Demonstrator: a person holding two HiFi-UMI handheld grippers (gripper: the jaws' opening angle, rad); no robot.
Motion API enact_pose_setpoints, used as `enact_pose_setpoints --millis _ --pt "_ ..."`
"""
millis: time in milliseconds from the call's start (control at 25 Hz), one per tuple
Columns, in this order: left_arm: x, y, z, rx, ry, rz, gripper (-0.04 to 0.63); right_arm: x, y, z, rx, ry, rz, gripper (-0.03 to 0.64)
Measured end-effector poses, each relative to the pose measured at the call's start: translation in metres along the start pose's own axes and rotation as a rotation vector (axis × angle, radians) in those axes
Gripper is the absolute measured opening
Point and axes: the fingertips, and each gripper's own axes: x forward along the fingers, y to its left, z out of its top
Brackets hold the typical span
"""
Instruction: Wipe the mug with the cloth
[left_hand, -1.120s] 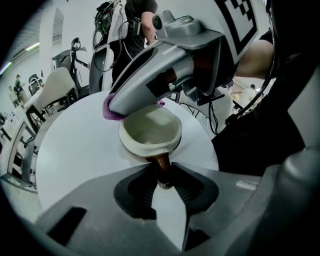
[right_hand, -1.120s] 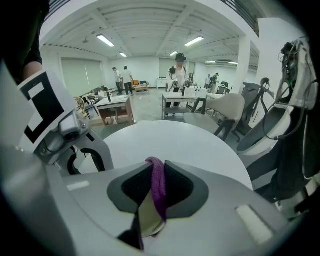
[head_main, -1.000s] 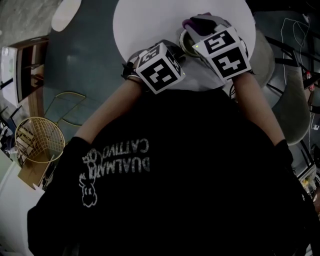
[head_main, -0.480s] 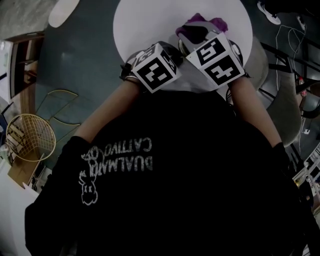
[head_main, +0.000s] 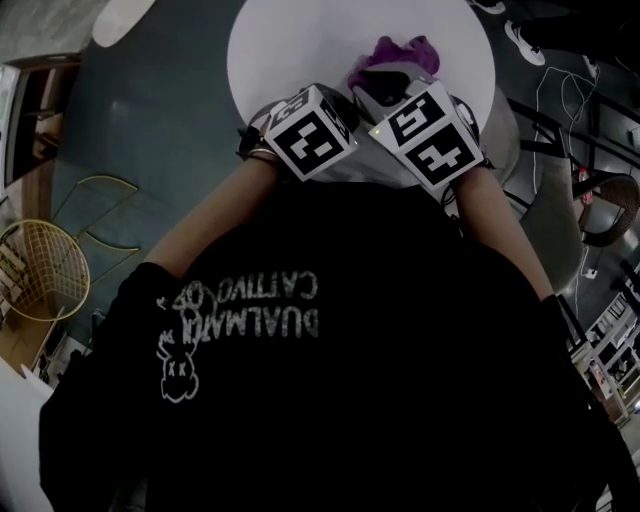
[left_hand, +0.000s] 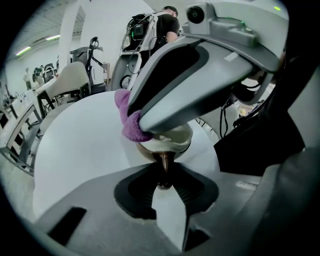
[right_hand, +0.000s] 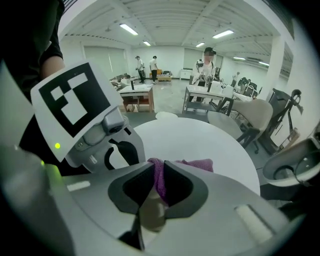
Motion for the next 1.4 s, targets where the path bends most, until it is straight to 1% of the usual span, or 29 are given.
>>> enact_pose_setpoints --millis 80,240,480,640,720,800,920,1000,1200,1320,1400 --pt "0.000 0.001 -0.001 -0.023 -0.007 -0.001 0.092 -0.001 0.008 -0.004 -0.001 0.019 0.015 0.057" --pt "-0.004 0.006 -0.002 -0.024 -0.015 0.014 0.094 -0.001 0.022 -0.008 -0.001 0.046 0.036 0.057" --pt "0.002 0.006 0.002 -0.036 -0.042 0.020 0.095 -0.004 0.023 -0.017 0.067 0.049 0.022 0.055" --pt "0.003 0.005 0.003 -0.040 -0.063 0.028 0.095 -0.005 0.025 -0.020 0.090 0.056 0.001 0.055" --pt "0.002 0.004 0.002 -0.029 -0.079 0.027 0.094 -0.004 0.027 -0.019 0.087 0.060 0.007 0.054" --pt "0.001 0.004 0.002 -0.011 -0.097 0.031 0.087 -0.003 0.027 -0.016 0.038 0.064 0.014 0.054" --pt "0.000 0.007 0.005 0.033 -0.112 0.040 0.081 -0.002 0.022 -0.012 -0.093 0.080 -0.003 0.052" --pt "0.000 0.005 0.004 0.063 -0.108 0.038 0.071 0.000 0.023 -0.008 -0.165 0.112 0.007 0.052" --pt "-0.001 0.003 0.009 0.079 -0.100 -0.006 0.066 0.001 0.018 -0.006 -0.314 0.233 0.115 0.052" --pt "0.000 0.004 0.019 0.122 -0.087 -0.013 0.060 0.002 0.008 -0.009 -0.357 0.306 0.188 0.051" --pt "-0.001 0.007 0.019 0.164 -0.066 -0.004 0.060 0.007 0.006 -0.007 -0.364 0.356 0.250 0.051"
